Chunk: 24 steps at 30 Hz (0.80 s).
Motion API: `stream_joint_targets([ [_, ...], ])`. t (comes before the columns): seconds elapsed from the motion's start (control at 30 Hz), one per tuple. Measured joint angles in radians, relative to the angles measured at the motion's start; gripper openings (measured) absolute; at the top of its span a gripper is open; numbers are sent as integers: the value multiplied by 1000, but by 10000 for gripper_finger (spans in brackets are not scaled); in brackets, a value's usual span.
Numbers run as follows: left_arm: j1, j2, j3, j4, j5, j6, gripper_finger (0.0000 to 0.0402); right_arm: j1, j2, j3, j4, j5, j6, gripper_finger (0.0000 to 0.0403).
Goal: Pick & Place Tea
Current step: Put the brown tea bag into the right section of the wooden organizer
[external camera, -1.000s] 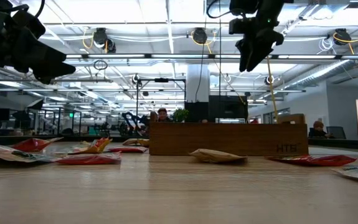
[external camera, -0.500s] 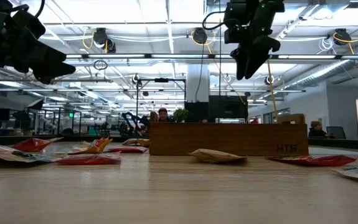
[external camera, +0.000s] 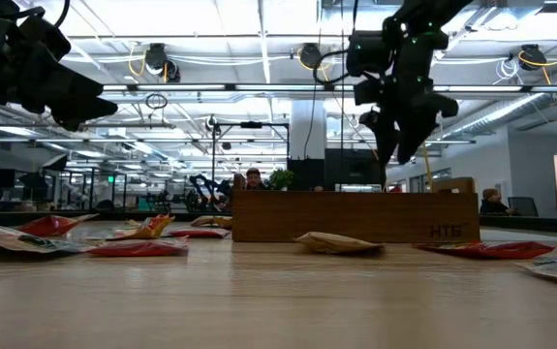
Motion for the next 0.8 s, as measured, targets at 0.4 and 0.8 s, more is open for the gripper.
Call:
stream_joint_targets([
  [0.4,0,0,0,0,0,0,253,22,16,-149,179,5,-20,222],
  [0.8,0,0,0,0,0,0,253,2,117,-176,272,8,-77,222],
])
